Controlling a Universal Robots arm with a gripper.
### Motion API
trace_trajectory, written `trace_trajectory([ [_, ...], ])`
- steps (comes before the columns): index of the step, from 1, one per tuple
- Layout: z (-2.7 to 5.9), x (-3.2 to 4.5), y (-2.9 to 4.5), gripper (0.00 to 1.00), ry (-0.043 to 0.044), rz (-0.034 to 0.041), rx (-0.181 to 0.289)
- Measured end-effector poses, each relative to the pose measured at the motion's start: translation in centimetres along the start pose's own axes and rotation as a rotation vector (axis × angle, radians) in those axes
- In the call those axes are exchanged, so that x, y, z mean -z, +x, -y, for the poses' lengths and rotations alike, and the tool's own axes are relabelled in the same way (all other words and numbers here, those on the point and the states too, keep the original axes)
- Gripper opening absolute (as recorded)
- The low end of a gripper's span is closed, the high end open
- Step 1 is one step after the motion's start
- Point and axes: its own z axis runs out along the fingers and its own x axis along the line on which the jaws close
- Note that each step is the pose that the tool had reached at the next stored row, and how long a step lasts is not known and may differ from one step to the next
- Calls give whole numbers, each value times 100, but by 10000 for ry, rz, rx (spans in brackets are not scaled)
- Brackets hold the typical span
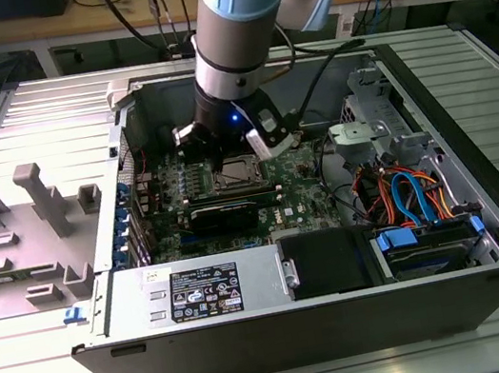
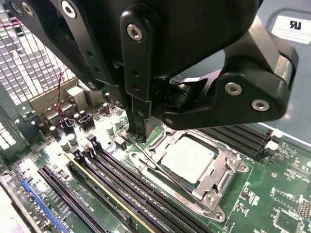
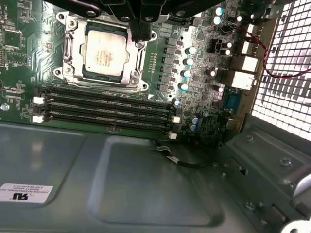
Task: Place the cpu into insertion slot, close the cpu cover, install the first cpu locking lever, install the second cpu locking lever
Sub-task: 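Install the second cpu locking lever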
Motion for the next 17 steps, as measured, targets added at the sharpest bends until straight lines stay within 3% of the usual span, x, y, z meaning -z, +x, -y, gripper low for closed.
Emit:
trace_trajectory([
  [4,3,27,-48,11,-10,-33,-50],
  [6,5,31,-69,11,-11,-15,-220],
  [10,25,42,-115,11,-29,-114,-371],
  [12,55,51,-123,11,-39,-158,-395],
  [17,144,69,-115,11,-54,-186,-457],
])
